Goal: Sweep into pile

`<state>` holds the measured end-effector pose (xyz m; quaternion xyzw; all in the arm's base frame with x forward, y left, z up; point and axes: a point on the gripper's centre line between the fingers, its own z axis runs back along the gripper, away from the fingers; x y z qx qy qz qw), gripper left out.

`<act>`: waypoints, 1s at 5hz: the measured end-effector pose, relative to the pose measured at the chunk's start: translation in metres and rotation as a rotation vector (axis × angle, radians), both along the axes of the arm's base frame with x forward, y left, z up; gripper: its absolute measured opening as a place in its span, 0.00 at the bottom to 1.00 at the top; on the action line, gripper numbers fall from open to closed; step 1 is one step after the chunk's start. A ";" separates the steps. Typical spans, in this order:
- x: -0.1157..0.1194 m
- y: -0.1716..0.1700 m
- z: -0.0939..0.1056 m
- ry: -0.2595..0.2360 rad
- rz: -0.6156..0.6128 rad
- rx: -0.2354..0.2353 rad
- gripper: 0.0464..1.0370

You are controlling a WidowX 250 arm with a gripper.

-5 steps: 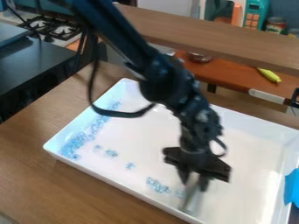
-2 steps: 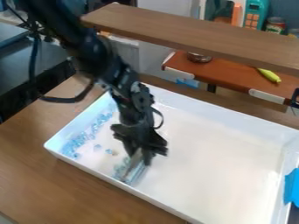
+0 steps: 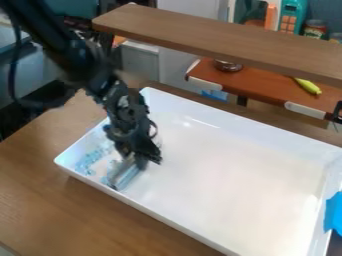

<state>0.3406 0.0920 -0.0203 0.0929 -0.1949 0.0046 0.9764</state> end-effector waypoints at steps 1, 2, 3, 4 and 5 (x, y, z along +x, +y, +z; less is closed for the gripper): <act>-0.006 0.039 0.001 -0.011 0.034 0.086 0.33; -0.009 0.048 0.001 0.006 0.025 0.194 0.33; -0.016 0.045 0.002 0.019 0.016 0.200 0.33; -0.032 0.031 0.005 0.085 0.061 0.107 0.33; -0.028 0.008 0.008 0.137 0.124 -0.006 0.33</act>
